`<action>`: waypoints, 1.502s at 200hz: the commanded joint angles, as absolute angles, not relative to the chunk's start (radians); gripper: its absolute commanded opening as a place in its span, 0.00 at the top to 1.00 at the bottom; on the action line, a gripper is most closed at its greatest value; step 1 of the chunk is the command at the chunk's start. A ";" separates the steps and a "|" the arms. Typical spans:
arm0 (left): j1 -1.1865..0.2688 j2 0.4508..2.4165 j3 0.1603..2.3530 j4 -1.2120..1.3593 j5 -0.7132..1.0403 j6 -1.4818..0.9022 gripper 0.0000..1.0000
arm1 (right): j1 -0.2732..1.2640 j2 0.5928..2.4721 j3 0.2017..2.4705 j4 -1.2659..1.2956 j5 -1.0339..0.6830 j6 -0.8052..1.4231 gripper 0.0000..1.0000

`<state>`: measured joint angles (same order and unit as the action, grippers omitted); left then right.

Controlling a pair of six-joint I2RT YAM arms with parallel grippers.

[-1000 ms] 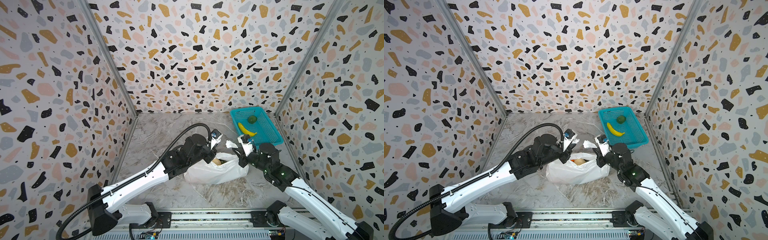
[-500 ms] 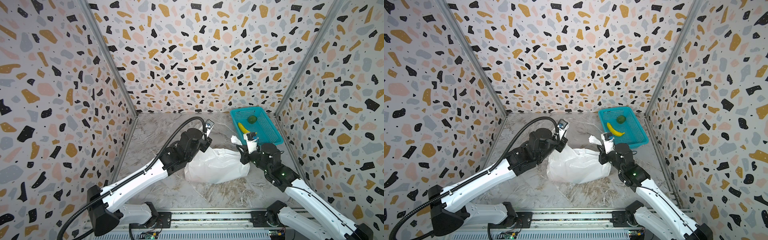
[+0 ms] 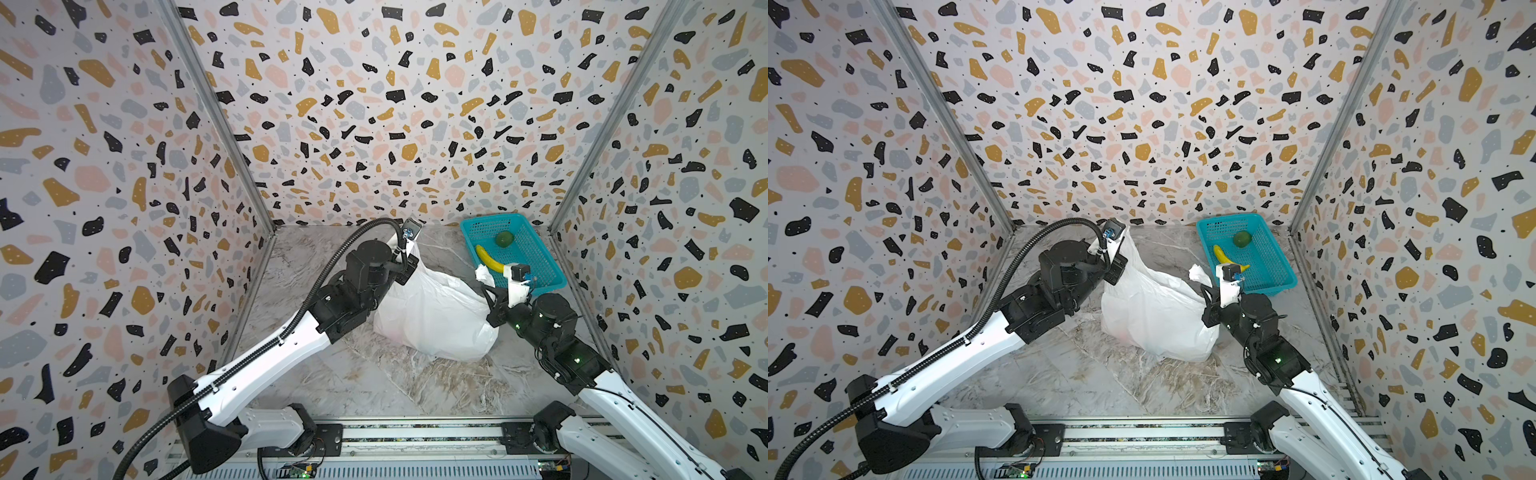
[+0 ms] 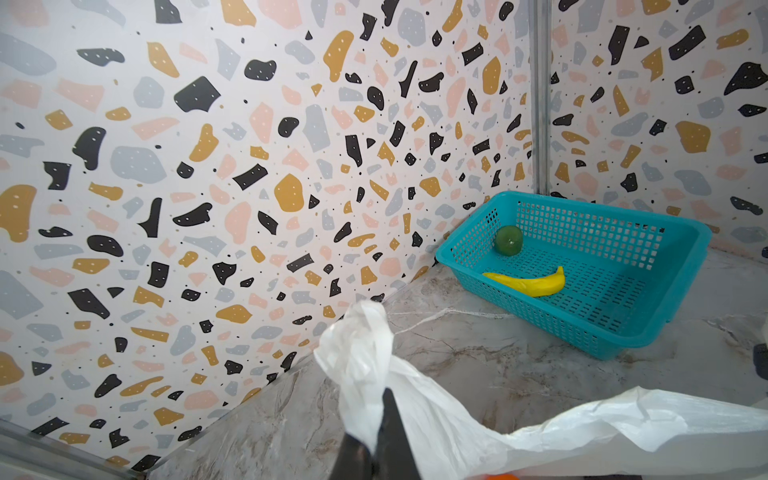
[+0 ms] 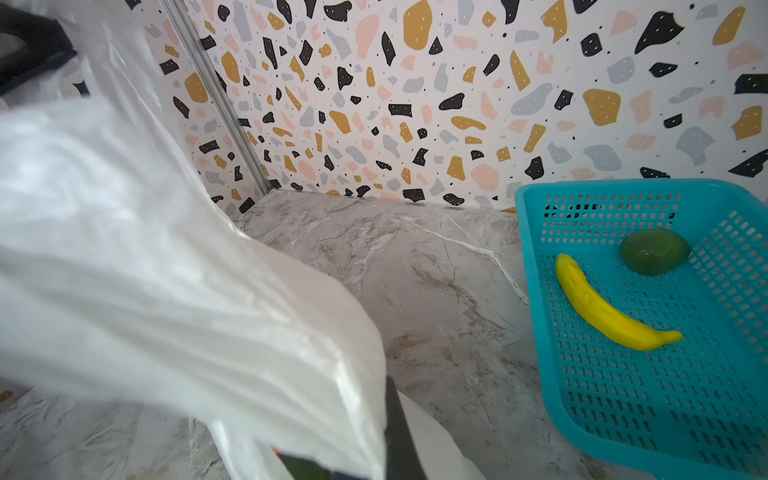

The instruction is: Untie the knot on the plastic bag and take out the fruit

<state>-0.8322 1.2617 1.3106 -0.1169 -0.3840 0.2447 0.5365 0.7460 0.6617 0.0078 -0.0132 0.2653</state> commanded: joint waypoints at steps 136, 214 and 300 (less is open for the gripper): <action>-0.994 0.903 0.985 -0.105 -0.382 -0.060 1.00 | 0.576 0.954 1.334 -0.745 -0.453 0.266 0.31; -1.022 0.894 0.968 -0.120 -0.411 -0.095 1.00 | 0.805 1.097 1.381 -0.595 -0.462 0.388 0.39; -1.049 0.869 0.963 -0.148 -0.438 -0.108 1.00 | 0.886 1.263 1.237 -0.458 -0.369 0.373 0.64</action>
<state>-1.0363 0.8936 0.9714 -0.1608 -0.4080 -0.0944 0.8722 1.2438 1.2819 -0.5060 -0.4118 0.3866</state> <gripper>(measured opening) 0.047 0.378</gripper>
